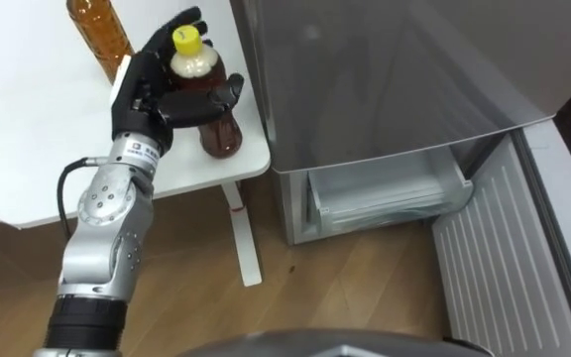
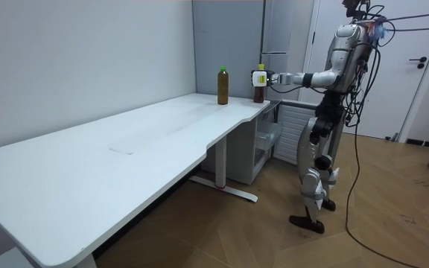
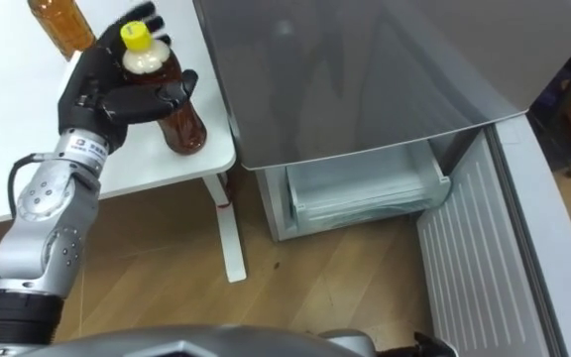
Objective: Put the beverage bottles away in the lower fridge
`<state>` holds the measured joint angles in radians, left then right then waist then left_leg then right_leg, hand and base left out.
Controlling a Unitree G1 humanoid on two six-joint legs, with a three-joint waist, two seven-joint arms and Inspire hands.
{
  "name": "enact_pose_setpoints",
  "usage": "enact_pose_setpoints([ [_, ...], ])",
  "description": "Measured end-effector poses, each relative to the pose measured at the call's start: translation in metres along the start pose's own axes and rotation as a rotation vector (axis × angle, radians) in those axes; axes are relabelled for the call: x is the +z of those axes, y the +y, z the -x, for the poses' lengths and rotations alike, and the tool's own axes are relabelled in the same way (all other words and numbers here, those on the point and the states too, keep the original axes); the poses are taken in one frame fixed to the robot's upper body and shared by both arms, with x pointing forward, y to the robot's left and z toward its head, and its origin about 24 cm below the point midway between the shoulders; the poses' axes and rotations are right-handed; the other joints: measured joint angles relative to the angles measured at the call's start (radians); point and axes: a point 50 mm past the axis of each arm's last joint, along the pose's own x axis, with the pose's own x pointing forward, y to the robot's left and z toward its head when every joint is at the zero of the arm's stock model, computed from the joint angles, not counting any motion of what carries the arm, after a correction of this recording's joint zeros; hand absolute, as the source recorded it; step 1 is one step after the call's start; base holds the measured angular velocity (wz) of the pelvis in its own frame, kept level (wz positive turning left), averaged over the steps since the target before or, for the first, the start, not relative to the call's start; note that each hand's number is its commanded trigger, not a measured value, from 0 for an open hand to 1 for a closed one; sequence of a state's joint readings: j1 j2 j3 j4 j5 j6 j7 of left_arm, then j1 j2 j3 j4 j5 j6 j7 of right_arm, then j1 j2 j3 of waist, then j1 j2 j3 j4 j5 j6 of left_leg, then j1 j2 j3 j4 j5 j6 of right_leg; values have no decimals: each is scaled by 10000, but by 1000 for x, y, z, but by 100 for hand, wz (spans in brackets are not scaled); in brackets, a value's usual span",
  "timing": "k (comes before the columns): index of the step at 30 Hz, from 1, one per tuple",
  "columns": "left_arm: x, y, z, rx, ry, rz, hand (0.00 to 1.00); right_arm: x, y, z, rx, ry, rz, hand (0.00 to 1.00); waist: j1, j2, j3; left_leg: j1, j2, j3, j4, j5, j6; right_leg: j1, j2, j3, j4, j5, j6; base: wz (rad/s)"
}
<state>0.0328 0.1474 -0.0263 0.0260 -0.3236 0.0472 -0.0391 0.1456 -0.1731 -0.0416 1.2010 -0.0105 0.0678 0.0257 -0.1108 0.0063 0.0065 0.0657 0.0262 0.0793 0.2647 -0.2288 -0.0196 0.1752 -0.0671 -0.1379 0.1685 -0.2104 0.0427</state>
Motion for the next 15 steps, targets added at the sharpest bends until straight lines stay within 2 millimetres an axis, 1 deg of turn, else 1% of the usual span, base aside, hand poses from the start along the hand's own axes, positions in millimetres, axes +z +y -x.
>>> enact_pose_setpoints([
  [13, -3, -4, 0, -355, 238, -18, 100, 0, 0, 0, -13, 161, 31, 0, -17, 3, 21, 25, -10, 22, -68, 1, 1, -6, -1, 52, -18, -14, 8, 0],
  [15, -3, -4, -1, -357, 229, 137, 100, 0, 0, 0, -8, 153, -1, 0, 3, -7, 36, 34, -10, 36, -62, 1, 1, -10, -3, 63, -18, -16, 9, 0],
])
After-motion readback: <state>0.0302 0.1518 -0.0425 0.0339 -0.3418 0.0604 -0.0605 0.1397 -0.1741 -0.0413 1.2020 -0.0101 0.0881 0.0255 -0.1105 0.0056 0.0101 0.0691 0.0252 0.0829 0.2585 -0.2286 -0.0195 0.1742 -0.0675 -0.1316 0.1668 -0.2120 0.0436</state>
